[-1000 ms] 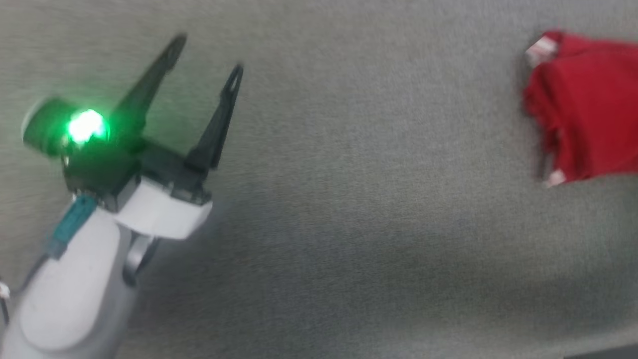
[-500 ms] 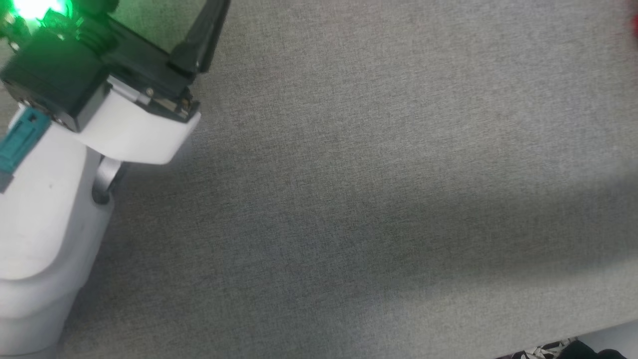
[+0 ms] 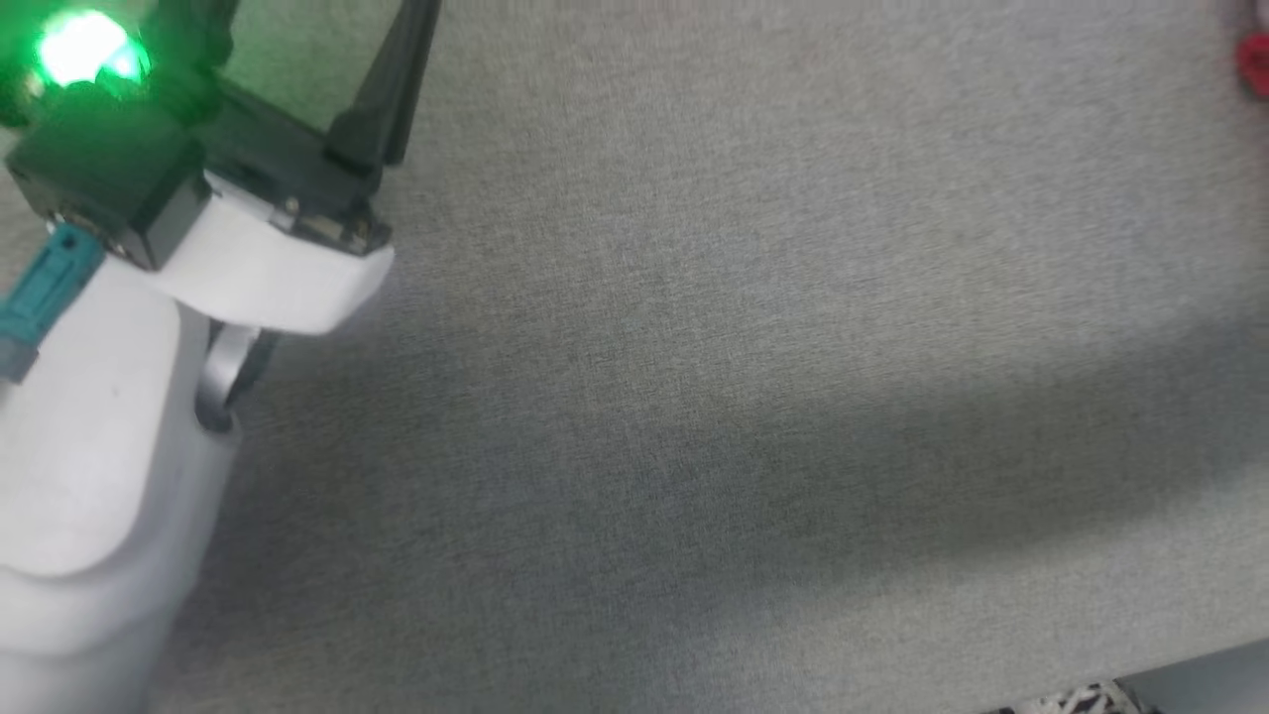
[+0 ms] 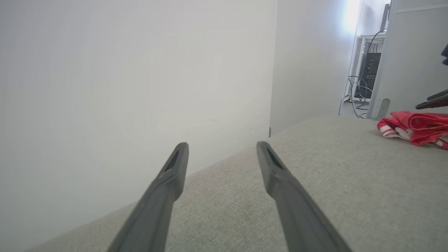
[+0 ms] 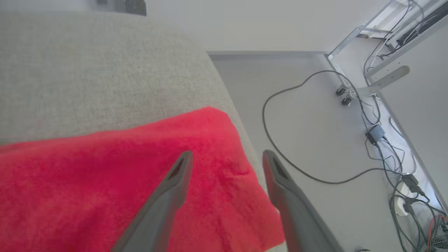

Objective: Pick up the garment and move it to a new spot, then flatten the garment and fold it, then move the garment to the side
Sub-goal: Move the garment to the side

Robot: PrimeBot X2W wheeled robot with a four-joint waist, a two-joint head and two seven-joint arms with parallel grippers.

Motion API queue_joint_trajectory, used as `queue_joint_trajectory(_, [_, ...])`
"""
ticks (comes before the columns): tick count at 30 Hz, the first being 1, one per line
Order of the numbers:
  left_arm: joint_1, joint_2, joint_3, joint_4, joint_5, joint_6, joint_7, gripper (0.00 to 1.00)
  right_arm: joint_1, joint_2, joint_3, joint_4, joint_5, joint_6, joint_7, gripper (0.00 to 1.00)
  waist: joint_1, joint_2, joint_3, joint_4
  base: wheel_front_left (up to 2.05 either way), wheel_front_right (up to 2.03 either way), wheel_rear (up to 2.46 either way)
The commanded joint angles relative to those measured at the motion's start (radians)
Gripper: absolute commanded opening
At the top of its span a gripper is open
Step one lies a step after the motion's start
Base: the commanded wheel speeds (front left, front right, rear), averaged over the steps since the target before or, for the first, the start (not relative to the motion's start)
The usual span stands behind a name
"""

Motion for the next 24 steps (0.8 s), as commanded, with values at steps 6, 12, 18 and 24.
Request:
queue_joint_trajectory(6, [0.172, -0.058, 0.059, 0.044, -0.018, -0.001, -0.005, 1.0, 0.098, 0.032, 0.146, -0.092, 0.076, -0.001, -0.064, 1.0, 0.0, 0.0, -0.176, 0.061, 0.0, 0.0, 0.0])
queue_joint_trajectory(12, [0.34, -0.117, 0.126, 0.113, -0.035, -0.001, -0.005, 1.0, 0.227, 0.095, 0.271, -0.205, 0.114, -0.001, -0.147, 1.0, 0.0, 0.0, -0.323, 0.115, 0.0, 0.0, 0.0])
queue_joint_trajectory(18, [0.482, -0.165, 0.188, 0.158, -0.043, -0.001, -0.005, 1.0, 0.353, 0.155, 0.356, -0.264, 0.132, -0.001, -0.201, 1.0, 0.0, 0.0, -0.447, 0.166, 0.0, 0.0, 0.0])
queue_joint_trajectory(24, [0.577, -0.198, 0.224, 0.176, -0.053, -0.001, -0.005, 1.0, 0.457, 0.206, 0.373, -0.28, 0.158, -0.001, -0.257, 1.0, 0.0, 0.0, -0.535, 0.217, 0.0, 0.0, 0.0])
